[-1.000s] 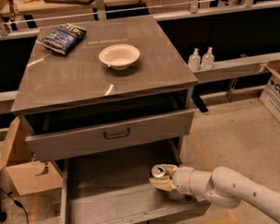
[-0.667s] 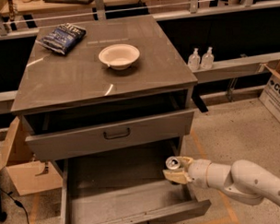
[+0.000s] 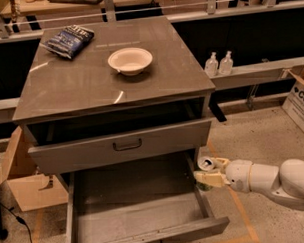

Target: Pick green can from middle drawer and place on counter

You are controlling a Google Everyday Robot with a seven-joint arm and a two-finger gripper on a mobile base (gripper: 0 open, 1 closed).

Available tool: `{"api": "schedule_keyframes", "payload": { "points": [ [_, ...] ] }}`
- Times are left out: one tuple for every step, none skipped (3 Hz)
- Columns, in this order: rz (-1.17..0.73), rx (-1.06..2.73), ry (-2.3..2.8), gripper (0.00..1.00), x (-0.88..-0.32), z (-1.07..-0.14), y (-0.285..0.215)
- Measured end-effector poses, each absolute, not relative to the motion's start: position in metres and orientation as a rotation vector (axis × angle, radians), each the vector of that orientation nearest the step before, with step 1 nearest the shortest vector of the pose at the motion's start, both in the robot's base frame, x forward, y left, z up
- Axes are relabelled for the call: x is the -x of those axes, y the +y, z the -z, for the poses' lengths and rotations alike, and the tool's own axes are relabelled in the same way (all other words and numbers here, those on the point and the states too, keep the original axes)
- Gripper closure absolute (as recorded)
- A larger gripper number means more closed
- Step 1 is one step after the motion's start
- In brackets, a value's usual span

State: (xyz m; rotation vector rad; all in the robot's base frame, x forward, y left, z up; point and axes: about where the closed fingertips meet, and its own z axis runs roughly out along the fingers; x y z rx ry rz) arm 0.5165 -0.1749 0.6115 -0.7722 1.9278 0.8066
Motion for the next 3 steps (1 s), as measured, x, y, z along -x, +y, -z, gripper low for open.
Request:
{"api": "schedule_keyframes", "payload": {
  "points": [
    [-0.809,0.774,1.929,1.0,-0.515,-0.611,-0.174],
    [-0.815,0.741,1.864,1.0,-0.524,-0.647,-0.169],
    [-0.822,0.703,1.747,1.0,-0.532,-0.728,-0.165]
  ]
}}
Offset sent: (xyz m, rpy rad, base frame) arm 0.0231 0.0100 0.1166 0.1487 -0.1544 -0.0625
